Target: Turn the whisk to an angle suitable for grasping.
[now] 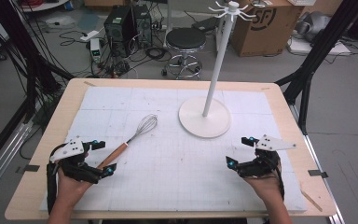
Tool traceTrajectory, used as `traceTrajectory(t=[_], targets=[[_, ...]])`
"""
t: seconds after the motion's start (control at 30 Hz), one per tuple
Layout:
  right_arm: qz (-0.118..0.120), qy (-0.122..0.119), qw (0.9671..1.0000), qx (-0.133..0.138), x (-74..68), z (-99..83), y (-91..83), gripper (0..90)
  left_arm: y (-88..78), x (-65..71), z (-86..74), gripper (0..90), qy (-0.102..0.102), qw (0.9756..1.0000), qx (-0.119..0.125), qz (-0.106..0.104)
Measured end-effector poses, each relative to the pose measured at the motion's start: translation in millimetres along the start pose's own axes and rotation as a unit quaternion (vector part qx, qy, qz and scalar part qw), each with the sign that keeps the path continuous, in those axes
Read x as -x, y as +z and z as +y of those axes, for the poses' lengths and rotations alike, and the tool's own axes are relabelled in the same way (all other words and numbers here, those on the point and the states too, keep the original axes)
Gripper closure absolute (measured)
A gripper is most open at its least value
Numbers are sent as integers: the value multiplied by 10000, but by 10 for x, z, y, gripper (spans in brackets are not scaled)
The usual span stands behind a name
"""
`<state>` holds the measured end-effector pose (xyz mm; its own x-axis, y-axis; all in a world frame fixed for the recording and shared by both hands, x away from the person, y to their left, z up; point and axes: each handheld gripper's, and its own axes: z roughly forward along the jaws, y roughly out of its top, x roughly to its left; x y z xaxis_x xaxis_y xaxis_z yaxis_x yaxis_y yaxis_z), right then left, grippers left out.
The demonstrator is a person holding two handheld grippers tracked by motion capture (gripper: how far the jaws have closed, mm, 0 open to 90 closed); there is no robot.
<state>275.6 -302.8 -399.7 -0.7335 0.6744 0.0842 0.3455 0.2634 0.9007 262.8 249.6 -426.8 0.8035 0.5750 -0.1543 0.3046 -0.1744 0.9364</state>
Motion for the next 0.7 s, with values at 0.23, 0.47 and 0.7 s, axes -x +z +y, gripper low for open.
traceTrajectory(t=[0.23,0.47,0.7], targets=[[-6,-32,10000,-25,-13,-7,-9,4,9,-17,3,21,-25,10000,-40,67],[-73,-16,9999,-102,-13,-45,-12,4,66,-101,0,21,-119,9985,-388,376],[-70,-29,9996,-256,-26,-77,37,4,267,-242,51,22,-210,9942,-895,562]])
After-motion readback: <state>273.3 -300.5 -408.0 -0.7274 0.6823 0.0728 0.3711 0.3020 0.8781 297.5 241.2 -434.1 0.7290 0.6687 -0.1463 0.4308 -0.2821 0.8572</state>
